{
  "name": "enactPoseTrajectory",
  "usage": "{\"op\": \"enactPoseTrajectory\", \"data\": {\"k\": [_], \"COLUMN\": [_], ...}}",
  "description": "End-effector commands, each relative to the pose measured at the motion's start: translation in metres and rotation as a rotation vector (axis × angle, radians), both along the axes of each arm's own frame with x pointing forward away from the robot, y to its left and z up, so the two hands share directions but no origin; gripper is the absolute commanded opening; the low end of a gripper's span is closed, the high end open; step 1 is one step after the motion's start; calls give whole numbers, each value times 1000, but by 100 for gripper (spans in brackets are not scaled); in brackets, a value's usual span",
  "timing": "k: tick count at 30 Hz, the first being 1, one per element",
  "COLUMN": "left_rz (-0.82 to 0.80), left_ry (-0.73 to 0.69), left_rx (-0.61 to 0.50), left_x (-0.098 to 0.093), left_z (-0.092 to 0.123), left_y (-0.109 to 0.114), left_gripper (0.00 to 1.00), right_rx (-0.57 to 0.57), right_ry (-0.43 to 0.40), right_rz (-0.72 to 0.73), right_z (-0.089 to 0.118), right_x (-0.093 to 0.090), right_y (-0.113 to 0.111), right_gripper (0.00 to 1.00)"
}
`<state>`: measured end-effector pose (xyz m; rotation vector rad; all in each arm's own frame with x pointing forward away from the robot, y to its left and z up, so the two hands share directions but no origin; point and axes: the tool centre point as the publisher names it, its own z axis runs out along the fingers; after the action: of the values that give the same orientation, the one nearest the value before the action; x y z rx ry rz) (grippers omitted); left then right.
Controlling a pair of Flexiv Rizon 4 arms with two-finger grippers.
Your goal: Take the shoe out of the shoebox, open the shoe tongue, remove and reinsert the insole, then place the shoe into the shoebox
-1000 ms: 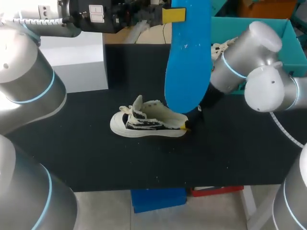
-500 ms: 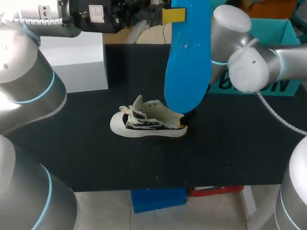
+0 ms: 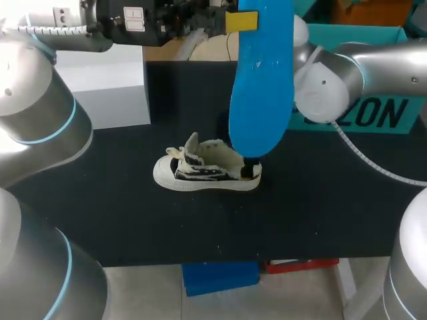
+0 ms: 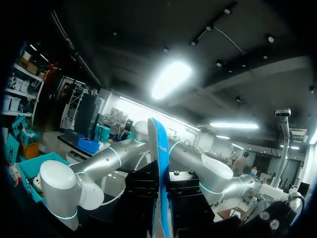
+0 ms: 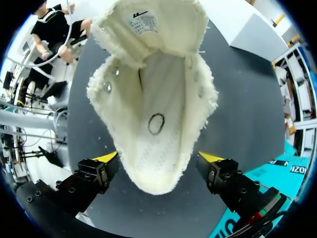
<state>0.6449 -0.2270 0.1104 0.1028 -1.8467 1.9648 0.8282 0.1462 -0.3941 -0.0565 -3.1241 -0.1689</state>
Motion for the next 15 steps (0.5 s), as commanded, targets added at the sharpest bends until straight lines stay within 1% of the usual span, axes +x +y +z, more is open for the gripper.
{"op": "enactPoseTrajectory", "data": {"k": [1, 15], "left_rz": [3, 3], "left_ry": [1, 1], "left_rx": [3, 3], "left_x": [-1, -1], "left_z": [0, 0], "left_y": [-1, -1], "left_gripper": [0, 0], "right_rx": [-66, -88], "right_ry": [0, -14], "right_rz": [-4, -19], "right_z": [-3, -12], "right_x": [-1, -8], "right_y": [7, 11], "right_gripper": [100, 100]}}
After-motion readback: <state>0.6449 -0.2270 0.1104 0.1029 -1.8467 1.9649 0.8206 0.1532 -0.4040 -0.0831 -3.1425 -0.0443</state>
